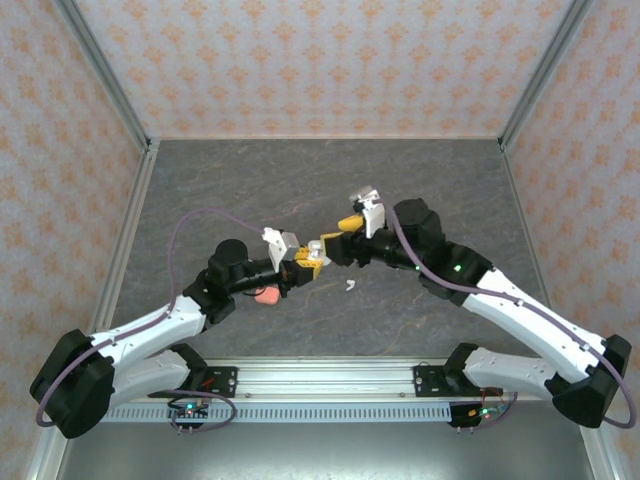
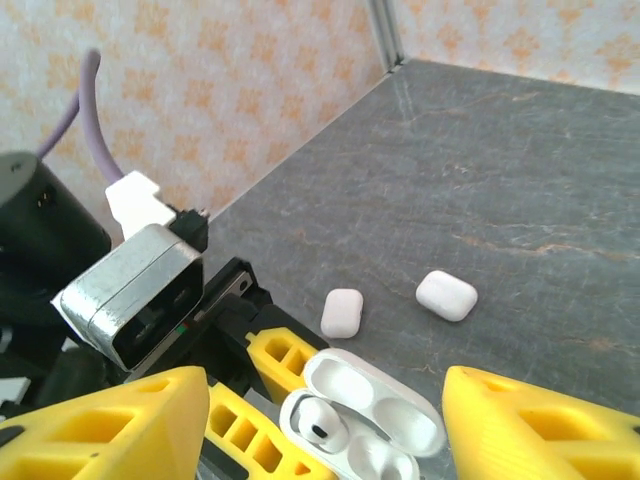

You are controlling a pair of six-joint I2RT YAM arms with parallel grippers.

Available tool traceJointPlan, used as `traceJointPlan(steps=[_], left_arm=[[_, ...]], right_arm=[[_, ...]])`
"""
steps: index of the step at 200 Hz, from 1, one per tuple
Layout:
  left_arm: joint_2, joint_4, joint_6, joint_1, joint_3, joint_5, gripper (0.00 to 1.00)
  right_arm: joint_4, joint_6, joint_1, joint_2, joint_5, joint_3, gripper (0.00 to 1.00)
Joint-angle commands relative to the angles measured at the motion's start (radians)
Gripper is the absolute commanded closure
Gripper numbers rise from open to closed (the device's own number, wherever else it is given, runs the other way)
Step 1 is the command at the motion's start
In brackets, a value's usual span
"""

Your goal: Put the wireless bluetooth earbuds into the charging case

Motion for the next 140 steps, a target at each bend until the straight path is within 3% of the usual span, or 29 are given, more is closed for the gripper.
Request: traceJointPlan(steps=[1,26,52,80,140], left_arm=[[-0.041,0.095,0.004,-0.009,-0.018,-0.046,1.0],[-0.083,0.14,0.011,-0.009,-0.049,-0.128,1.0],[-0.154,0.173,0.019,-0.009,-0.089,-0.197,1.0],[-0.248,0.167,0.026,-0.009,-0.114,-0.216,1.0],[-0.344,0.117,0.027,-0.009,-0.122,-0.224,1.0]], right_arm=[[-0.118,0.053,-0.031,-0.019,0.043,0.039,0.35],[-0.21,0.092,-0.075,-0.019,0.112,0.032,0.36],[-0.235,0.156,-0.116,-0.005,0.106,-0.022,0.4],[-0.252,0.212,-0.124,0.038,0.116,-0.075,0.47],[-0.178,0.328,-0.124,0.288,0.085,-0.185,0.55]])
